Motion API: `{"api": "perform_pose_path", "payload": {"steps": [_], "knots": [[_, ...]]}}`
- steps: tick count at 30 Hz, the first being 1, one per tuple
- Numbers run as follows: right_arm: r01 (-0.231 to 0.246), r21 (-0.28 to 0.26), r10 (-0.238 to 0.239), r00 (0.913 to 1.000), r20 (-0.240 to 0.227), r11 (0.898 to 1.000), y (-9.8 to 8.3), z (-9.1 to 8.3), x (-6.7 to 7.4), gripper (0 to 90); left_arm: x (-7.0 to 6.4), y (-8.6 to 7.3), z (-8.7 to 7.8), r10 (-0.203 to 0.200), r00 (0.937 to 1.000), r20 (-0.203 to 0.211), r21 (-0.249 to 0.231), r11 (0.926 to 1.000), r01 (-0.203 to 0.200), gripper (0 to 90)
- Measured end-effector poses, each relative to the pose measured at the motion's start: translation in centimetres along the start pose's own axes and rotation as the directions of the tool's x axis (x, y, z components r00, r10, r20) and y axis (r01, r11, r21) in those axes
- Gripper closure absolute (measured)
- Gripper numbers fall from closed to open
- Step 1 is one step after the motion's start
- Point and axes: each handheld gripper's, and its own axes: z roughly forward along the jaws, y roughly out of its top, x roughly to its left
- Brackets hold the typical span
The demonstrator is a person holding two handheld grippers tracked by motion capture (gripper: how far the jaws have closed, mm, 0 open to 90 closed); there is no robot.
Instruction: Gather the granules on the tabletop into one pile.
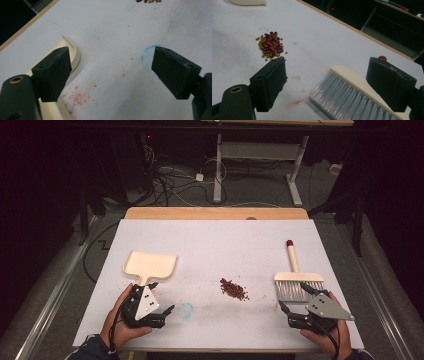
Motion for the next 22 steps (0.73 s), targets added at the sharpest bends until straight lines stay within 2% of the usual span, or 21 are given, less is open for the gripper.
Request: {"api": "perform_pose_path", "payload": {"steps": [22], "knots": [[0.002, -0.015, -0.002, 1.0000, -0.001, 1.000, 0.20, 0.23, -0.23, 16.8, 0.05, 0.03, 0.14, -0.008, 1.0000, -0.001, 0.008, 0.9999, 0.008, 15.6]]}}
